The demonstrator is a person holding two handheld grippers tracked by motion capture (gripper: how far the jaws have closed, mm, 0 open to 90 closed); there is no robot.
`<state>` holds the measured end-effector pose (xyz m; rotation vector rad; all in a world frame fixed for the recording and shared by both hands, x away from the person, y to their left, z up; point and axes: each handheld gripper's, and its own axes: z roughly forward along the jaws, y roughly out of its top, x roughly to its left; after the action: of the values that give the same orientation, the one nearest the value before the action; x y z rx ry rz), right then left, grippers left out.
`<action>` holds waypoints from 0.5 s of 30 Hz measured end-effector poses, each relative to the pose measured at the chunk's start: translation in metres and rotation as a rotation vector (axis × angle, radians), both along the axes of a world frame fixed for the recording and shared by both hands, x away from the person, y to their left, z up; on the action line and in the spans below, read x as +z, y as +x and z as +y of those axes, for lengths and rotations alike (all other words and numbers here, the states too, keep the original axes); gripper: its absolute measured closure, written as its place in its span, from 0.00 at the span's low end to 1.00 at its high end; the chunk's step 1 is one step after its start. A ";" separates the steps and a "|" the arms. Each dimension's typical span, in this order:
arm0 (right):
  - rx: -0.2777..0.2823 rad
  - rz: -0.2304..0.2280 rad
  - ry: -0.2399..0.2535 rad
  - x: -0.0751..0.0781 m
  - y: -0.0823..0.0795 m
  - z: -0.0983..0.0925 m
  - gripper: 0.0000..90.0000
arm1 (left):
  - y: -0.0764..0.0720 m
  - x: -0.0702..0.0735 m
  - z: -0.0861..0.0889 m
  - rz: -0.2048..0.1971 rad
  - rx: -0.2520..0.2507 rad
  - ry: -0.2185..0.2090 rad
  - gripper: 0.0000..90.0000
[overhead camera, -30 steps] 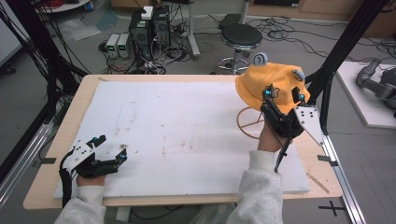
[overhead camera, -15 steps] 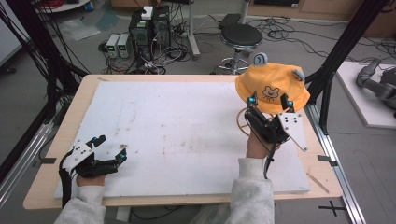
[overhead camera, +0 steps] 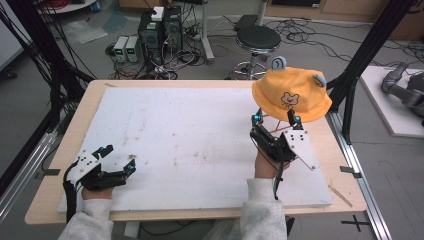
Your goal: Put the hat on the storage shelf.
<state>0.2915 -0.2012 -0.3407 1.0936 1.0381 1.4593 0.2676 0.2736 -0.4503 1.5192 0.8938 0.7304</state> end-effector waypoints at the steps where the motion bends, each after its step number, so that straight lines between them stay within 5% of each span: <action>1: -0.002 0.001 -0.005 -0.002 -0.001 0.001 0.13 | 0.000 0.000 0.000 0.000 0.001 0.001 0.04; 15: -0.019 0.042 -0.012 -0.031 -0.012 0.002 0.13 | 0.000 0.000 0.000 0.000 0.003 0.000 0.04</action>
<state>0.2796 -0.1993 -0.3713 1.1271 1.0621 1.4191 0.2674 0.2736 -0.4503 1.5186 0.8964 0.7328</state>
